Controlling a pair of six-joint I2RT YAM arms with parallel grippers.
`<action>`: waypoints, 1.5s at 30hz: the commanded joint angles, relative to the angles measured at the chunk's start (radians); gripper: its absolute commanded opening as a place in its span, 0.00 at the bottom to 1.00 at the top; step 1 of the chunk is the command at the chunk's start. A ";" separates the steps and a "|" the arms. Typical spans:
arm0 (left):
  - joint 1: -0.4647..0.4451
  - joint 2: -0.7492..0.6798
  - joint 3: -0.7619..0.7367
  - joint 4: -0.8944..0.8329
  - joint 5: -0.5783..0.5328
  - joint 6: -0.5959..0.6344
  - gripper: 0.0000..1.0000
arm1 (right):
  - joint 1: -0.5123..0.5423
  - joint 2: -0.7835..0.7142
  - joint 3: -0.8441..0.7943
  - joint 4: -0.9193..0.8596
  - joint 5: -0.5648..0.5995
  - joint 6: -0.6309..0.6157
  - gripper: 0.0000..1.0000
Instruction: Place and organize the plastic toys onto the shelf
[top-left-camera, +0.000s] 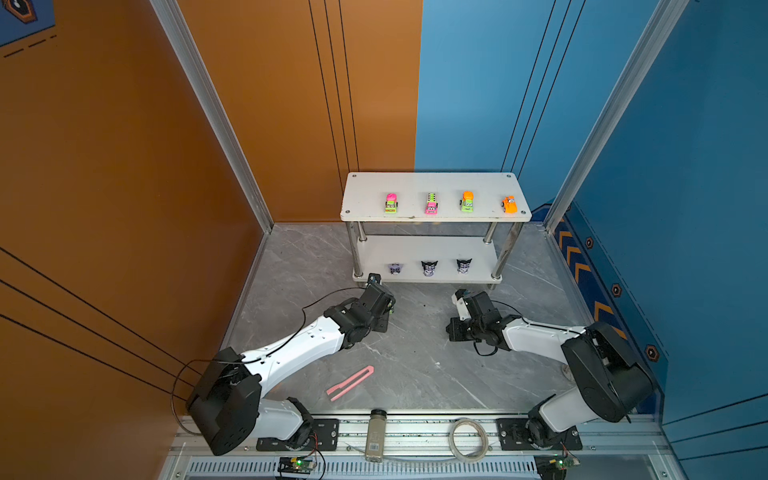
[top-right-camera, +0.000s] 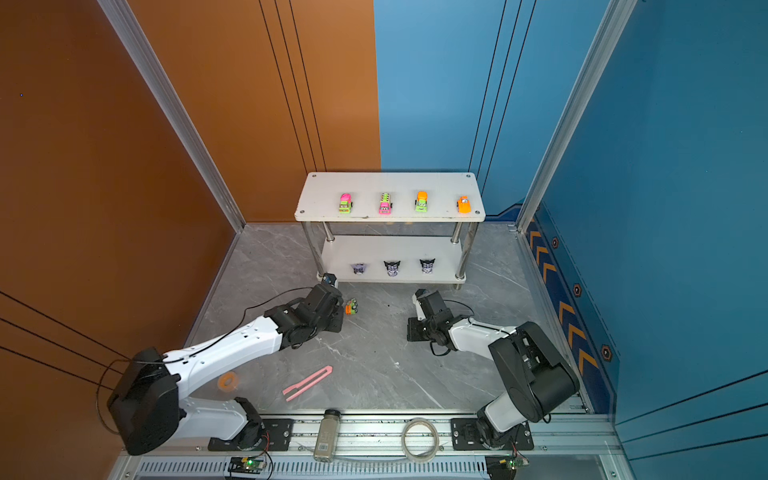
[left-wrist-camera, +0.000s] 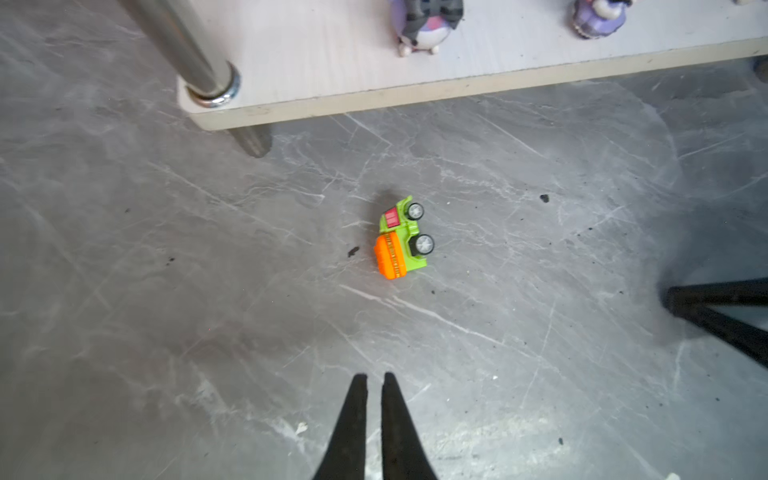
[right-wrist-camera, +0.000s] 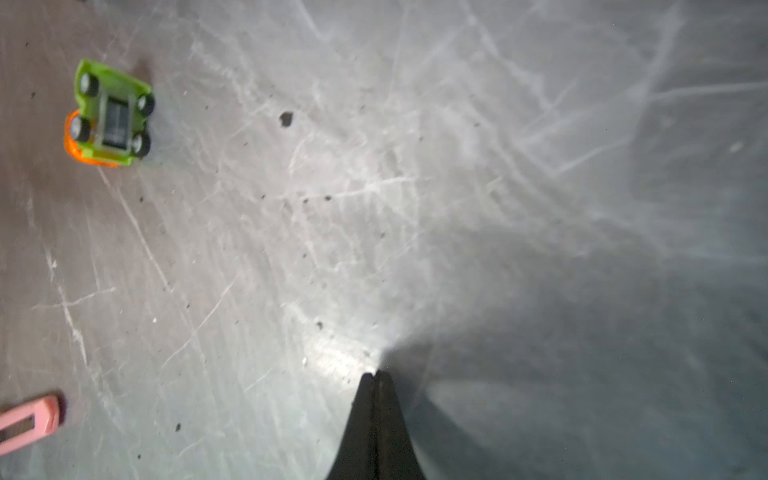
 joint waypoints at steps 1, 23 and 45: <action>0.025 0.008 0.007 0.106 0.083 -0.040 0.09 | 0.076 -0.054 -0.004 0.036 0.057 -0.047 0.00; 0.198 -0.034 -0.264 0.342 0.188 -0.105 0.18 | 0.299 0.386 0.572 -0.022 0.204 -0.075 0.00; 0.283 0.074 -0.270 0.438 0.372 -0.070 0.31 | 0.295 0.486 0.595 0.013 0.296 -0.010 0.00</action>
